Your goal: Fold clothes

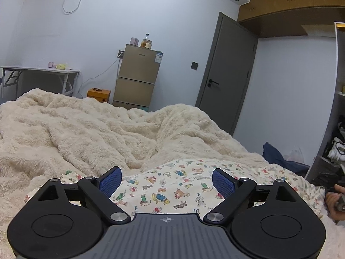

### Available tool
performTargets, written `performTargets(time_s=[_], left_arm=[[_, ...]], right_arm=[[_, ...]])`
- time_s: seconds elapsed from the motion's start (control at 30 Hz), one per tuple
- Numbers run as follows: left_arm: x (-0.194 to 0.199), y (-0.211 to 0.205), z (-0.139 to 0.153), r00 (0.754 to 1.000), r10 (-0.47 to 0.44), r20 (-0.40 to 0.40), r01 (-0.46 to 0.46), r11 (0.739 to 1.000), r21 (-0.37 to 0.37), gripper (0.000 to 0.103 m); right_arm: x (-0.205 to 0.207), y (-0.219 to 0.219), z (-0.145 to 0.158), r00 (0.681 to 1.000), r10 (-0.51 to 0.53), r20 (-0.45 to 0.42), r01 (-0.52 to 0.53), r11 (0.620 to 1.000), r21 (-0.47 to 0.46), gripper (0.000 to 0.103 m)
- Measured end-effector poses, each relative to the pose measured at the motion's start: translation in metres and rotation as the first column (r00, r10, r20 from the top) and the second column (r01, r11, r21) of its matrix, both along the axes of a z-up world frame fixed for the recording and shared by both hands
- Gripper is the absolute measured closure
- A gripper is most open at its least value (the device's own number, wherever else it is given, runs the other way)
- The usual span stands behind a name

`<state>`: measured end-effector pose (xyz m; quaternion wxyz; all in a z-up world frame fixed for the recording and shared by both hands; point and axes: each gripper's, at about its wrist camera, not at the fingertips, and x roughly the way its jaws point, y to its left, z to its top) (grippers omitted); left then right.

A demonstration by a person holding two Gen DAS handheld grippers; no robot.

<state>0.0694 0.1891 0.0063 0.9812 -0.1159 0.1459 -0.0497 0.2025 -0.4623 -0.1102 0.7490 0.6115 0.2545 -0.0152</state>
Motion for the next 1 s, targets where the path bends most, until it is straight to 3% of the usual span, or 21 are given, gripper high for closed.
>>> performTargets(time_s=[0.07, 0.2, 0.53, 0.7, 0.77, 0.9, 0.93, 1.0], left_arm=[[-0.001, 0.0, 0.001, 1.0, 0.0, 0.009, 0.0, 1.0, -0.006, 0.015], [-0.002, 0.0, 0.005, 1.0, 0.0, 0.021, 0.0, 1.0, -0.017, 0.015], [-0.006, 0.005, 0.01, 0.999, 0.018, 0.034, -0.016, 0.999, -0.041, 0.014], [-0.006, 0.005, 0.013, 0.999, 0.02, 0.03, -0.019, 0.999, -0.037, 0.014], [-0.006, 0.004, 0.014, 0.999, 0.019, 0.03, -0.018, 0.999, -0.031, 0.012], [-0.005, -0.001, 0.017, 0.999, 0.008, 0.031, -0.007, 1.0, -0.022, 0.01], [-0.005, -0.003, 0.017, 1.0, 0.002, 0.031, -0.001, 1.0, -0.019, 0.009], [-0.004, -0.007, 0.018, 1.0, -0.01, 0.027, 0.01, 1.0, -0.012, 0.009]], right_arm=[[0.003, 0.007, 0.023, 1.0, 0.012, 0.012, -0.01, 0.992, -0.128, 0.078], [0.001, 0.007, 0.072, 0.996, 0.018, 0.082, 0.0, 0.976, -0.218, 0.082], [-0.026, -0.049, 0.186, 0.968, -0.067, 0.242, 0.148, 0.93, -0.338, 0.083], [-0.047, -0.102, 0.215, 0.953, -0.165, 0.256, 0.253, 0.897, -0.362, 0.083], [-0.06, -0.125, 0.232, 0.939, -0.218, 0.264, 0.312, 0.866, -0.392, 0.083], [-0.082, -0.145, 0.266, 0.895, -0.304, 0.326, 0.433, 0.762, -0.481, 0.083], [-0.085, -0.141, 0.275, 0.893, -0.296, 0.339, 0.441, 0.725, -0.528, 0.083], [-0.089, -0.122, 0.3, 0.899, -0.244, 0.363, 0.433, 0.616, -0.658, 0.083]])
